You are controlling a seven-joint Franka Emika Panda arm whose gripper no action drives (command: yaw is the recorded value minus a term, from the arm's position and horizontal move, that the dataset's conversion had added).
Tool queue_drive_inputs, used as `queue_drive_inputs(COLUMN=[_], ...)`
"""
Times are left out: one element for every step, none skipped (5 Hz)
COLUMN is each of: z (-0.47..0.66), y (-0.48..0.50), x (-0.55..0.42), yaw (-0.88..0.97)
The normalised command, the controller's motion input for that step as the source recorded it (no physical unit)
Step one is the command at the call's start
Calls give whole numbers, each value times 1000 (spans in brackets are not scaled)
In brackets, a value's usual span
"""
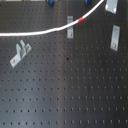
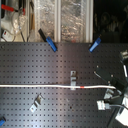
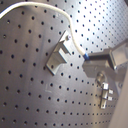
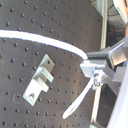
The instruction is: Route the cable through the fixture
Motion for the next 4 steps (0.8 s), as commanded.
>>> queue_drive_inputs(z=[1, 85, 153, 0], y=[54, -214, -104, 17], x=[33, 46, -532, -26], yaw=[0, 0, 306, 0])
